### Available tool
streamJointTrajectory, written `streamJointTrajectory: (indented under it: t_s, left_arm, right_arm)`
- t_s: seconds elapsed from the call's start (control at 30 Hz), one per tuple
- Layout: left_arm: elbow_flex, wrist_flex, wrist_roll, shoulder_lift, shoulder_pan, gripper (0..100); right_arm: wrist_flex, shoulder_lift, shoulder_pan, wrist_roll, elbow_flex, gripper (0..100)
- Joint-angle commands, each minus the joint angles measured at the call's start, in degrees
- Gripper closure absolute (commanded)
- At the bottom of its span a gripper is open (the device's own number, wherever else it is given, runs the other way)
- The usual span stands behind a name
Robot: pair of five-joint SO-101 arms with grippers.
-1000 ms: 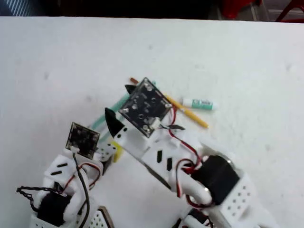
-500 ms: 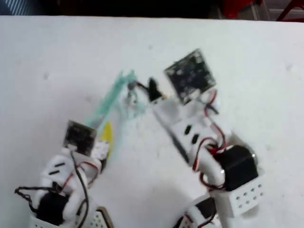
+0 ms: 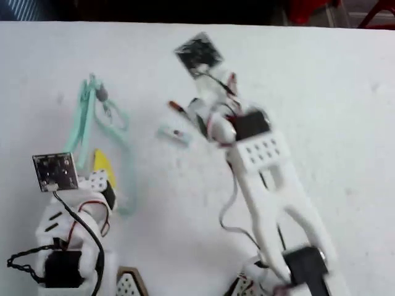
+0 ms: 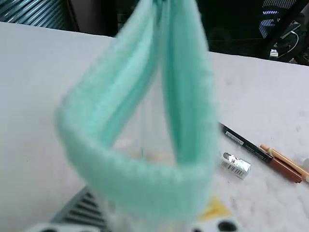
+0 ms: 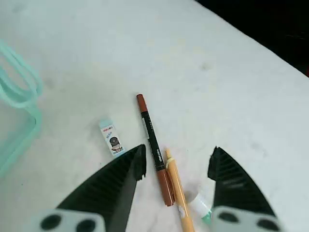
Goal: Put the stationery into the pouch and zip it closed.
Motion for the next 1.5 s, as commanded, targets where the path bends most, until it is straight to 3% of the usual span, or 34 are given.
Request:
streamJointTrajectory:
  t_s: [0.0,0.37,0.8,1.0,1.17,1.47]
  left_arm:
    - [-1.8,-4.0,0.6,-0.6,-0.7,98]
    - [-0.9,-5.0,0.4,-0.6,-0.4,98]
    - [-0.8,-5.0,0.4,-0.6,-0.3,98]
    - [-0.8,-4.9,0.4,-0.6,-0.3,98]
    - [-0.8,-4.9,0.4,-0.6,-0.3,98]
    - [-0.9,-5.1,0.4,-0.6,-0.2,97]
  right_arm:
    - [1.4,10.2,-1.1,4.1,-9.1,79.4]
    - [14.6,43.2,-0.8,4.2,-40.4,79.4]
    - [24.8,69.1,-0.8,4.5,-69.8,79.4]
    - [25.2,76.8,-0.7,4.6,-77.3,80.0]
    - [25.2,80.7,-0.7,4.7,-79.5,98.3]
    - [25.1,82.3,1.1,4.3,-79.5,98.2]
